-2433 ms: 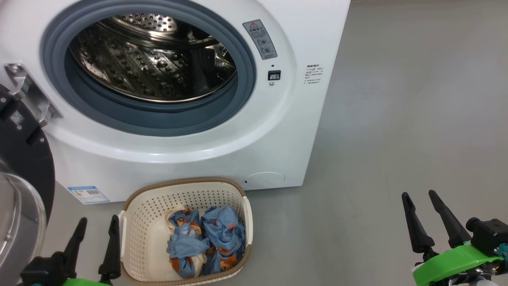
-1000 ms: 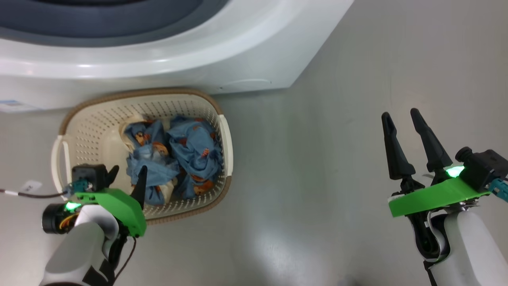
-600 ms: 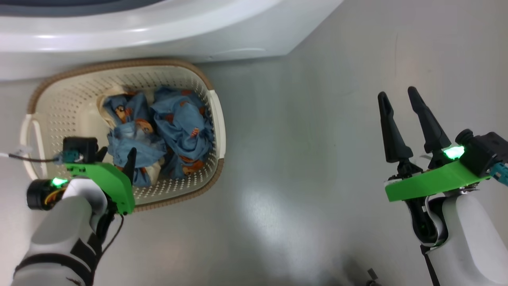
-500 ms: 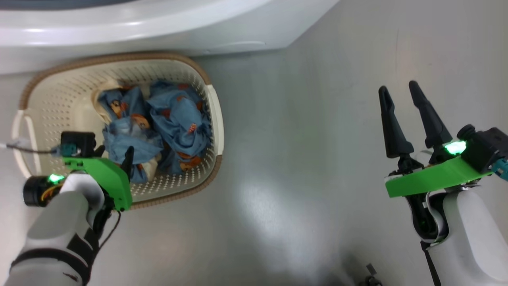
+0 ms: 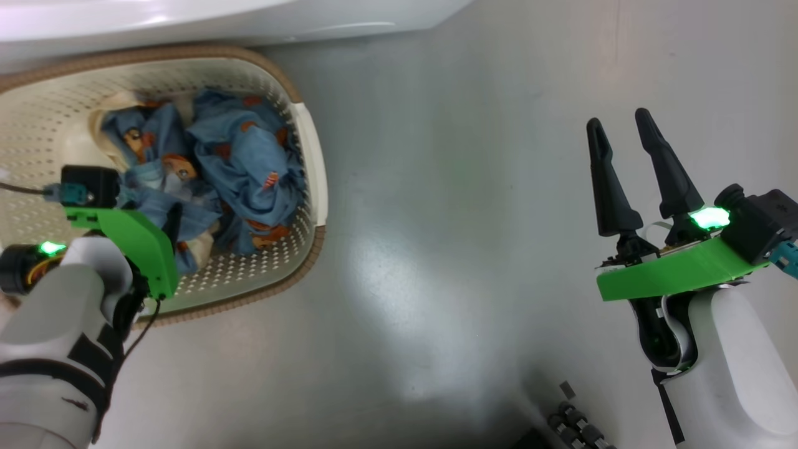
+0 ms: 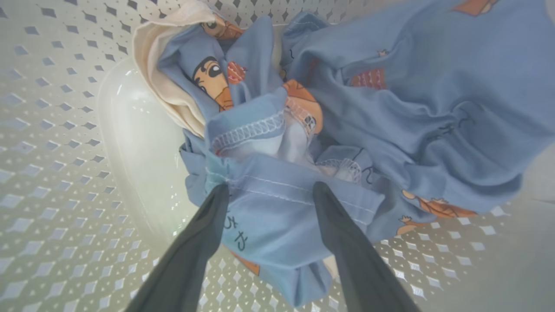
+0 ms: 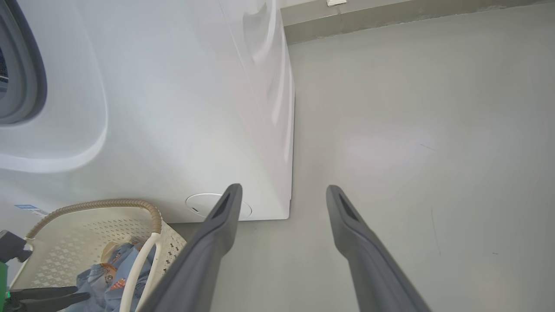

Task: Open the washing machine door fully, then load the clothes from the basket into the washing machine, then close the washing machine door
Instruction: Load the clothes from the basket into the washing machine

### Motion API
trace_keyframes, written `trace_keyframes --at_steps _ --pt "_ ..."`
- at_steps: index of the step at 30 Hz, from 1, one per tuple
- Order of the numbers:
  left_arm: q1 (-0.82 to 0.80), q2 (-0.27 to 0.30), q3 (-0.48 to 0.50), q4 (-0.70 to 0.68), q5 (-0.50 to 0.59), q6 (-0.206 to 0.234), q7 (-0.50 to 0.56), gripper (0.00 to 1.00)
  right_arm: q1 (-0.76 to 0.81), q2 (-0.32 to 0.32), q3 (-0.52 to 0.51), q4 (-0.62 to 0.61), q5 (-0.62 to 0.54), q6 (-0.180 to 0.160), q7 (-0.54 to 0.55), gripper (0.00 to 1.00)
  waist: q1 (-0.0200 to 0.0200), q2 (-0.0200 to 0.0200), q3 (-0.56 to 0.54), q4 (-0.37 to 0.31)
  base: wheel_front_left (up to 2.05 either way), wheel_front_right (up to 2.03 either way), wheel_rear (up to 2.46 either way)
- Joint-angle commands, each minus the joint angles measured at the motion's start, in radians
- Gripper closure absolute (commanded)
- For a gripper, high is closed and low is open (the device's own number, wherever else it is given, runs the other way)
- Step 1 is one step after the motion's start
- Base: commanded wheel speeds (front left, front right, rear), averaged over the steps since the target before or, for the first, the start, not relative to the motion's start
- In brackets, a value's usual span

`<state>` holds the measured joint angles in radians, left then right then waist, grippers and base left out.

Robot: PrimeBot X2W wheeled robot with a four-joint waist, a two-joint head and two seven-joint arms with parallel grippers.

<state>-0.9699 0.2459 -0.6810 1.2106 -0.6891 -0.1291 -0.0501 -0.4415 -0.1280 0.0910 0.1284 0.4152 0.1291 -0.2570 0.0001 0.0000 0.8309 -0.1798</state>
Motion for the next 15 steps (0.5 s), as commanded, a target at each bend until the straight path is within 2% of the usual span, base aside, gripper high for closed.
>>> trace_keyframes --at_steps 1,12,13,14,15 --pt "-0.003 0.043 0.007 0.0 -0.012 -0.002 0.003 0.0 0.02 0.004 0.025 -0.024 -0.009 0.002 -0.005 0.0 -0.0001 0.0 0.018 -0.016 0.0 0.0 0.0" --pt "-0.042 0.054 -0.055 -0.002 -0.087 -0.002 0.049 0.0 0.012 0.003 0.039 -0.04 -0.011 0.002 -0.005 0.0 -0.0001 0.0 0.051 -0.038 0.0 0.0 0.0" --pt "-0.043 0.056 -0.063 -0.004 -0.092 -0.002 0.053 0.07 0.012 0.003 0.04 -0.041 -0.011 0.002 -0.005 0.0 -0.0001 0.0 0.052 -0.039 0.0 0.0 0.0" --pt "-0.044 0.061 -0.079 -0.006 -0.102 -0.002 0.058 0.82 0.011 0.002 0.04 -0.04 -0.01 0.002 -0.005 0.0 -0.0001 0.0 0.052 -0.04 0.0 0.0 0.0" --pt "-0.045 0.062 -0.084 -0.007 -0.109 -0.002 0.059 1.0 0.011 0.002 0.04 -0.039 -0.011 0.002 -0.005 0.0 -0.0001 0.0 0.051 -0.039 0.0 0.0 0.0"
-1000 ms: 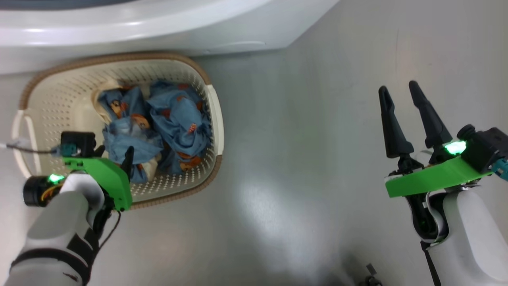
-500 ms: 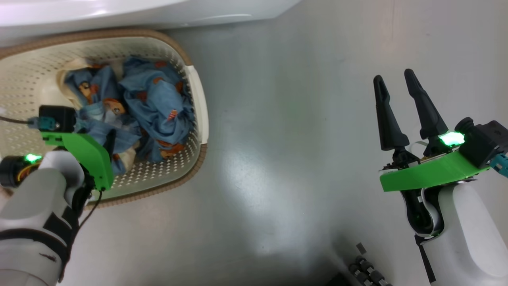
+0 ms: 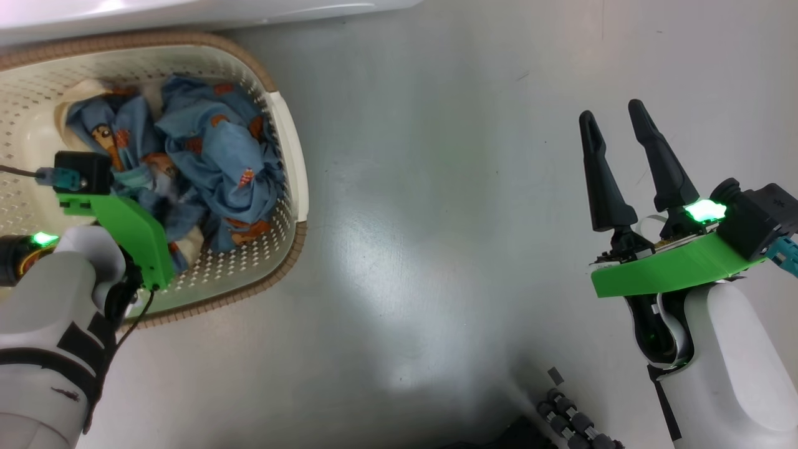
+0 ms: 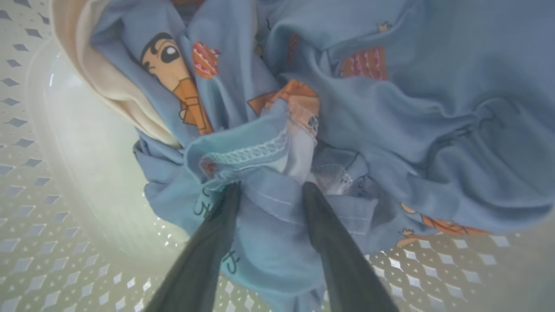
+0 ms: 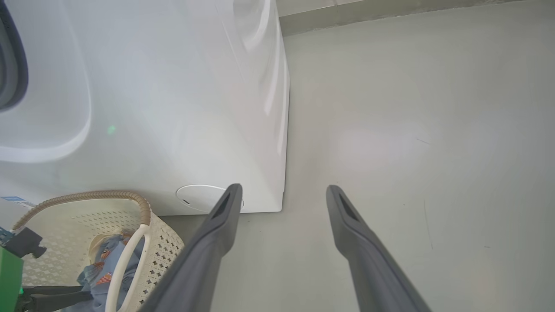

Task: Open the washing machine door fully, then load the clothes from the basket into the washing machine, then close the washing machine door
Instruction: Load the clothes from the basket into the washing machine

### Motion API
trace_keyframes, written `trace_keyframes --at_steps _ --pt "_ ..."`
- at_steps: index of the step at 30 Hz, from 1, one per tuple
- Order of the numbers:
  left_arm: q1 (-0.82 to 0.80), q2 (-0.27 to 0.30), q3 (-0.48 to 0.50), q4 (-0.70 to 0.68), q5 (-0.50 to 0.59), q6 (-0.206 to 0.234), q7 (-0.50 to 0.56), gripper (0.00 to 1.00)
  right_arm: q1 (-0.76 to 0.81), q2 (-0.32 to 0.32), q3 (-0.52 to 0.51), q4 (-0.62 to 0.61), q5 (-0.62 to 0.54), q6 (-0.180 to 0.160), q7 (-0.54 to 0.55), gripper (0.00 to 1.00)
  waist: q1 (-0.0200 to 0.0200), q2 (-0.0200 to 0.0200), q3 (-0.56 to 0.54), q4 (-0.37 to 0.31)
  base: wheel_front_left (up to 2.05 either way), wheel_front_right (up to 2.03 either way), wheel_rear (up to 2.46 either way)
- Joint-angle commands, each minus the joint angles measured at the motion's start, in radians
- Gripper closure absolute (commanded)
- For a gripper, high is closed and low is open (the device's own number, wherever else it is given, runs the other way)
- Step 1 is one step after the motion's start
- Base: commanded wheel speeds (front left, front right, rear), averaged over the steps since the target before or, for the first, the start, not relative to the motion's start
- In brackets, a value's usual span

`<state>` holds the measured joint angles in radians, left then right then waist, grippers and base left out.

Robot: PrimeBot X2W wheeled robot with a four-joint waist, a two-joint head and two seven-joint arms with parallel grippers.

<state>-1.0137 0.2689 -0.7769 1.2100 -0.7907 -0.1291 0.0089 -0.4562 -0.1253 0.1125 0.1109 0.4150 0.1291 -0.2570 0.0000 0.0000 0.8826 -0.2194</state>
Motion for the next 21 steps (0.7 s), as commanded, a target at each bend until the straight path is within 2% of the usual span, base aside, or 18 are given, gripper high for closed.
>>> trace_keyframes --at_steps 1,11,21 --pt "-0.002 0.039 0.008 -0.006 -0.015 -0.002 -0.002 1.0 0.025 -0.001 0.018 -0.021 -0.011 0.002 -0.005 0.0 0.0 0.0 -0.002 0.001 0.0 0.0 0.0" --pt "0.023 0.028 -0.016 -0.003 -0.087 -0.002 -0.089 1.0 0.027 -0.003 0.012 -0.01 -0.014 0.002 -0.005 0.0 0.0 0.0 -0.068 0.029 0.0 0.0 0.0" --pt "0.114 0.017 -0.008 0.005 -0.156 -0.002 -0.242 1.0 0.069 -0.015 0.017 0.022 -0.012 0.002 -0.005 0.0 0.0 0.0 -0.226 0.071 0.0 0.0 0.0"
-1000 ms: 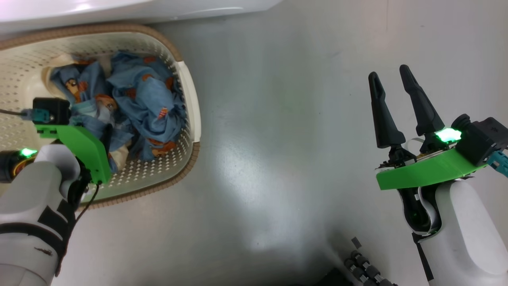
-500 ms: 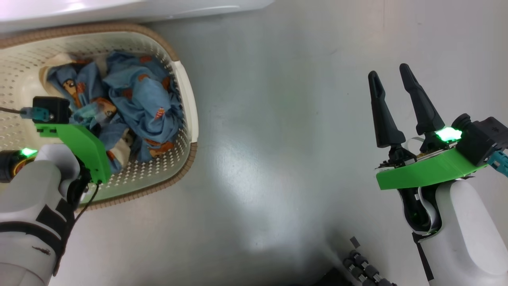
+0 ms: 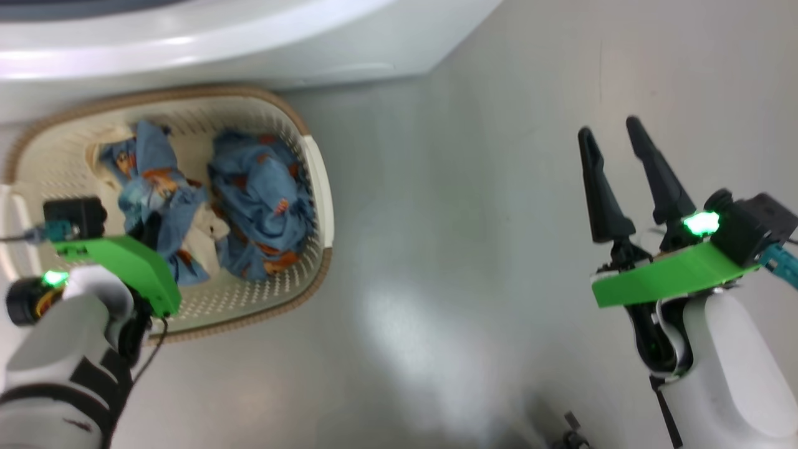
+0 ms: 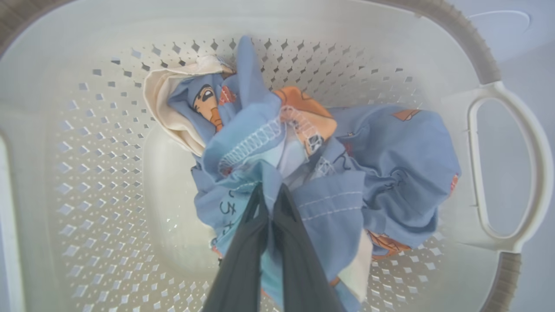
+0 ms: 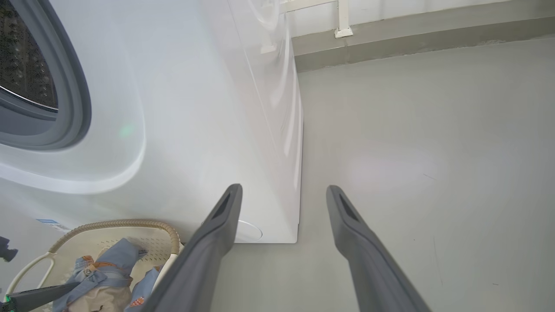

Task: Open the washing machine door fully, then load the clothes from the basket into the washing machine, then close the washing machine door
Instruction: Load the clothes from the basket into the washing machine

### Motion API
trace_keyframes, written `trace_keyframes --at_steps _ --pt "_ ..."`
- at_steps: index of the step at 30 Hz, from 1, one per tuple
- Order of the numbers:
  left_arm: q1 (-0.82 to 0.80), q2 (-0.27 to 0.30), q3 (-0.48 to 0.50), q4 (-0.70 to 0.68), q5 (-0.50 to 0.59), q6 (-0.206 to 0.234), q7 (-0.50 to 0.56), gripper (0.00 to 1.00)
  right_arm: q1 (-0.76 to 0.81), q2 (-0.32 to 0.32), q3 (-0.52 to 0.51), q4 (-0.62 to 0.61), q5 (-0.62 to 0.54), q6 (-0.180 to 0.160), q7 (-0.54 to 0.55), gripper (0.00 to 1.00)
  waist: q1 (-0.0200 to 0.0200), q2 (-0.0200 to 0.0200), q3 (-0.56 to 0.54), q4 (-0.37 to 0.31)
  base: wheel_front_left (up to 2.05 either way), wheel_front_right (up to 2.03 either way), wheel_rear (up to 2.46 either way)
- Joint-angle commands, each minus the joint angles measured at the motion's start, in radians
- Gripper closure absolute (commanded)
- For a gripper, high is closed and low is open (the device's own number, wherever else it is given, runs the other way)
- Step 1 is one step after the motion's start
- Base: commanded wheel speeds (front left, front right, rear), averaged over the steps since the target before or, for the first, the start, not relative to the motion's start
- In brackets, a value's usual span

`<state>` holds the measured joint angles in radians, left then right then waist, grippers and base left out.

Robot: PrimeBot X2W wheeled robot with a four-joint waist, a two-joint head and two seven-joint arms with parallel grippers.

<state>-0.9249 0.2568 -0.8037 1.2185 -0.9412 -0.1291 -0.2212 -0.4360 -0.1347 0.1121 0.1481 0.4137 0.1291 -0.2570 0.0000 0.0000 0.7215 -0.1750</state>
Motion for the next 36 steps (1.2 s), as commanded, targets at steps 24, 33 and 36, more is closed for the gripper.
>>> trace_keyframes --at_steps 24,33,36 --pt "0.416 0.021 0.439 -0.455 0.357 0.012 -0.04 1.0 0.255 -0.072 -0.008 0.04 0.001 0.002 -0.005 0.0 0.0 0.0 -0.433 0.121 0.0 0.0 0.0" --pt "0.621 -0.049 0.657 -0.693 0.557 0.008 -0.041 1.0 0.326 -0.081 -0.036 0.044 0.005 0.002 -0.005 0.0 0.0 0.0 -0.531 0.135 0.0 0.0 0.0" --pt "0.685 -0.072 0.71 -0.765 0.607 0.006 -0.041 1.0 0.351 -0.081 -0.042 0.044 0.005 0.002 -0.005 0.0 0.0 0.0 -0.559 0.137 0.0 0.0 0.0"
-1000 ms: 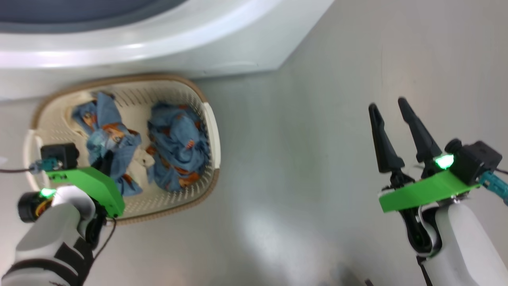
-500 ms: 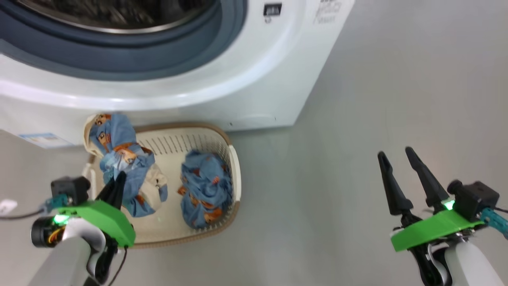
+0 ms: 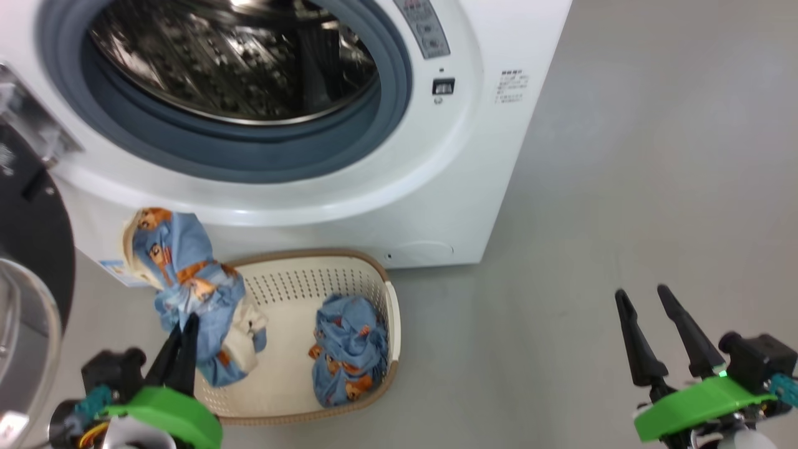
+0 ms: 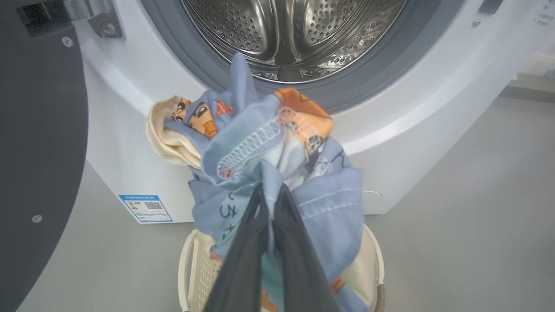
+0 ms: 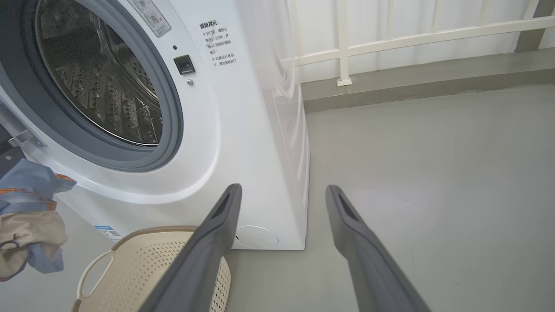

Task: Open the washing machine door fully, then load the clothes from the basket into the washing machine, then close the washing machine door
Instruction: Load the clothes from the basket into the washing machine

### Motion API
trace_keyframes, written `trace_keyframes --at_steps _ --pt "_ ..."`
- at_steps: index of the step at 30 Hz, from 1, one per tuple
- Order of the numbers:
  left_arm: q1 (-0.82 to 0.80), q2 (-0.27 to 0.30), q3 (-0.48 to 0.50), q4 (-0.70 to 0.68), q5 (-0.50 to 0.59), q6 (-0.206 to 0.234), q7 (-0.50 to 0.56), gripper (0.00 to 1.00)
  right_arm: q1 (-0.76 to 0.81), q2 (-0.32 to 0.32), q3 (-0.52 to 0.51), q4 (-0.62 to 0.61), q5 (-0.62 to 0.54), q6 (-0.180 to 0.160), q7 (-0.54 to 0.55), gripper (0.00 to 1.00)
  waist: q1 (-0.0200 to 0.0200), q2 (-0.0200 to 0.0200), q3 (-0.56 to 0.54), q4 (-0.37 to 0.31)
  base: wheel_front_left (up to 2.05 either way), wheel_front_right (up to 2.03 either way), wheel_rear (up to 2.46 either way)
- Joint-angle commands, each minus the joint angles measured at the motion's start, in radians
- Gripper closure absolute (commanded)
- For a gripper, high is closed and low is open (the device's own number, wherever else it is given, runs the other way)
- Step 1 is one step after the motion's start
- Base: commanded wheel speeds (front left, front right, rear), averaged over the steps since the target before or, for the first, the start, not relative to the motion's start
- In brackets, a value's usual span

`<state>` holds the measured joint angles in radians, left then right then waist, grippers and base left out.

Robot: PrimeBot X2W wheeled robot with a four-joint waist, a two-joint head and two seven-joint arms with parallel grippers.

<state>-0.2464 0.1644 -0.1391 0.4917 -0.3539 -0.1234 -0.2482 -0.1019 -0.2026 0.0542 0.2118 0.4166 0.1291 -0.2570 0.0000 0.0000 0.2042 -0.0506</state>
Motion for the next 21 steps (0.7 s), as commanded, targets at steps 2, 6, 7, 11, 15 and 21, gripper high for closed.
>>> trace_keyframes --at_steps 2,6,7,11,15,21 --pt "0.046 0.008 0.073 -0.085 0.055 -0.001 -0.013 1.0 0.035 -0.014 0.007 -0.02 0.003 0.002 -0.005 0.0 0.0 0.0 -0.057 0.016 0.0 0.0 0.0" --pt "0.132 -0.025 0.123 -0.193 0.115 -0.003 -0.013 1.0 0.07 -0.013 -0.018 -0.023 0.003 0.002 -0.005 0.0 0.0 0.0 -0.081 0.02 0.0 0.0 0.0" --pt "0.149 -0.03 0.131 -0.216 0.127 -0.003 -0.013 1.0 0.076 -0.012 -0.022 -0.023 0.003 0.002 -0.005 0.0 0.0 0.0 -0.084 0.019 0.0 0.0 0.0" --pt "0.226 -0.053 0.173 -0.3 0.161 -0.004 -0.014 1.0 0.096 -0.01 -0.029 -0.023 0.003 0.002 -0.005 0.0 0.0 0.0 -0.099 0.014 0.0 0.0 0.0" --pt "0.277 -0.07 0.203 -0.352 0.176 -0.004 -0.014 1.0 0.104 -0.009 -0.033 -0.025 0.003 0.002 -0.005 0.0 0.0 0.0 -0.104 0.01 0.0 0.0 0.0" --pt "0.324 -0.094 0.226 -0.41 0.193 -0.005 -0.014 1.0 0.113 -0.004 -0.044 -0.03 0.003 0.002 -0.005 0.0 0.0 0.0 -0.1 0.011 0.0 0.0 0.0"
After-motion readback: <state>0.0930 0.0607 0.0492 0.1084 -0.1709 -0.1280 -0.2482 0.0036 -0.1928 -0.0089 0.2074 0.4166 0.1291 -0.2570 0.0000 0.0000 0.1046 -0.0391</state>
